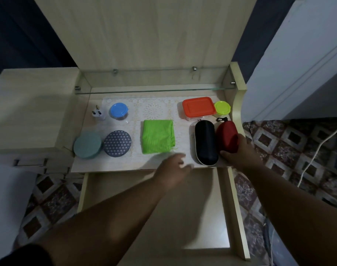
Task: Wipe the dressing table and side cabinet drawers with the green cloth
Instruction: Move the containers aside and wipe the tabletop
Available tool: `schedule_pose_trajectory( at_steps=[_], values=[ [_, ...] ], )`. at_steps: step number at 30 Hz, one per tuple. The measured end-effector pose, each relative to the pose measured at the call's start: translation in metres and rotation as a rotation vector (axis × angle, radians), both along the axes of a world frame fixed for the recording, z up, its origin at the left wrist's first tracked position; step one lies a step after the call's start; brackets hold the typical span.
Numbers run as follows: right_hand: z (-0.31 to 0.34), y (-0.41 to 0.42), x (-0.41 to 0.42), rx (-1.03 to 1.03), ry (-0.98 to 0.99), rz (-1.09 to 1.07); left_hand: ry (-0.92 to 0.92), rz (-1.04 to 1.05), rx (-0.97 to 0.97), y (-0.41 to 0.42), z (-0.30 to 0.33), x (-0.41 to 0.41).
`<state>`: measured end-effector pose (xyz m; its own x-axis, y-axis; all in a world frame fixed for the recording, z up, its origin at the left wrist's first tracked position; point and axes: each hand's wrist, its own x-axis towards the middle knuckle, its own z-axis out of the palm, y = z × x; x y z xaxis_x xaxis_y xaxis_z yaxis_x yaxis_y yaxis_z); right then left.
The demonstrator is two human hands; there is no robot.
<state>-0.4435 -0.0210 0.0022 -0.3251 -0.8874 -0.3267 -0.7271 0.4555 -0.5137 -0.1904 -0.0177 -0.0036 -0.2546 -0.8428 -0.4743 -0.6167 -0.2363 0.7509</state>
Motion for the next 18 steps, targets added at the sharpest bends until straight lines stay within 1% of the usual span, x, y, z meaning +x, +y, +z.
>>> schedule_pose_trajectory(
  at_steps=[3, 6, 8, 12, 16, 18],
  values=[
    [-0.006, -0.003, -0.004, -0.003, -0.057, -0.008, 0.06, 0.151, 0.045, -0.04, 0.003, -0.048],
    [-0.011, 0.0, -0.002, -0.036, -0.051, -0.01, 0.086, 0.18, 0.1, -0.058, 0.0, -0.074],
    [-0.015, 0.005, 0.0, -0.049, -0.063, -0.007, 0.102, 0.192, 0.092, -0.056, -0.007, -0.081],
    [-0.018, 0.042, 0.006, -0.053, -0.06, 0.03, 0.169, 0.249, 0.132, -0.02, -0.013, -0.07],
    [-0.022, 0.117, 0.027, -0.071, -0.101, 0.065, 0.245, 0.276, 0.183, 0.051, -0.021, -0.037],
    [-0.024, 0.157, 0.038, -0.032, -0.108, 0.081, 0.248, 0.268, 0.227, 0.087, -0.026, -0.019]
  ],
)
